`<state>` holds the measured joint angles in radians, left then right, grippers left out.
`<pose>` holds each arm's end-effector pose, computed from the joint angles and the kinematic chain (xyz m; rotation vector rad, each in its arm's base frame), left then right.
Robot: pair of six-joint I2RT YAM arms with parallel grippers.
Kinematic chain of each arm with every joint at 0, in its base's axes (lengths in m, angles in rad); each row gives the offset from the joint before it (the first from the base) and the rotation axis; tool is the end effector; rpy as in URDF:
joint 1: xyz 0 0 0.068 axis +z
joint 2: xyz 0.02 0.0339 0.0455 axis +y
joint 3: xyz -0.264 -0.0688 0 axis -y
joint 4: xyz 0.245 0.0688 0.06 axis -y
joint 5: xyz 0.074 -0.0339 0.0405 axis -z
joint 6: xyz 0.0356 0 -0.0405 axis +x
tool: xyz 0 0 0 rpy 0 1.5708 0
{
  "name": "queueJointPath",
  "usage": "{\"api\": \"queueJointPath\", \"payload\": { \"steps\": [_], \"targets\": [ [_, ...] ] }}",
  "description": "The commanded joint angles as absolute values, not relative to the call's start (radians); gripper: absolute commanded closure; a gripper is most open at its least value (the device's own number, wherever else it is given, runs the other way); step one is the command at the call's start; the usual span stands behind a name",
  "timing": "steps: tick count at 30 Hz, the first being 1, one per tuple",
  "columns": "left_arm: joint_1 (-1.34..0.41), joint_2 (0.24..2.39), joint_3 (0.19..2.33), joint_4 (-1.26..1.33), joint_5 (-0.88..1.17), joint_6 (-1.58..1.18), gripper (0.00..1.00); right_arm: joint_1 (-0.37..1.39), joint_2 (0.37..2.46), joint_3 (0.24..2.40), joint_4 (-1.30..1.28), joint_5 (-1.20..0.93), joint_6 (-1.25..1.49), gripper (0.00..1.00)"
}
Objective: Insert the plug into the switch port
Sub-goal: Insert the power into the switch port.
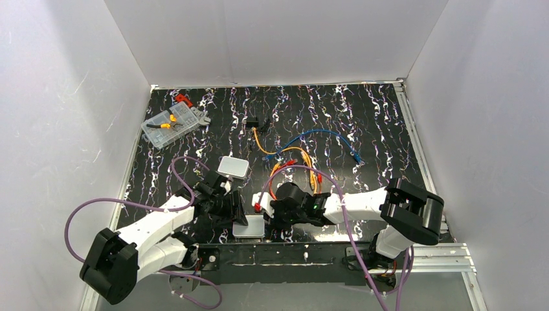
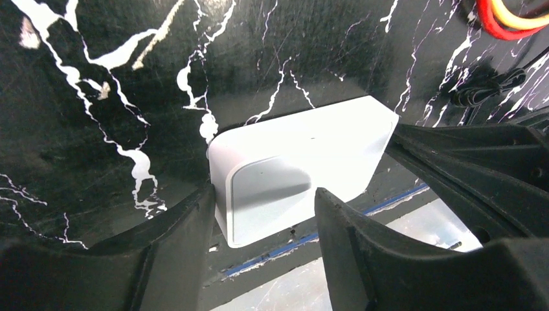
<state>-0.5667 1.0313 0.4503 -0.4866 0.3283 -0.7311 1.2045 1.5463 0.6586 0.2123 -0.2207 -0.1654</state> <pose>0.1407 -0.1031 0.1613 -0.1121 2.8248 -0.8115 0.1000 0.2825 0.1573 -1.5836 1.7409 0.7863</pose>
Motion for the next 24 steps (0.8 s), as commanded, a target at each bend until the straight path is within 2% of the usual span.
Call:
{"api": "queueJointPath", "payload": {
  "steps": [1, 5, 13, 24],
  "targets": [
    [-0.594, 0.985, 0.477, -0.368, 0.579, -0.770, 0.51, 1.226, 1.542, 0.747, 0.519, -0.312, -0.198, 0.99],
    [-0.598, 0.990, 0.484, -0.366, 0.599, -0.766, 0.58, 1.226, 1.545, 0.749, 0.536, -0.317, -0.196, 0.99],
    [-0.611, 1.004, 0.495, -0.356, 0.643, -0.747, 0.59, 1.226, 1.552, 0.729, 0.598, -0.366, -0.231, 0.99],
    [-0.614, 1.026, 0.511, -0.354, 0.668, -0.724, 0.67, 1.226, 1.525, 0.714, 0.588, -0.457, -0.338, 0.99]
  ]
}}
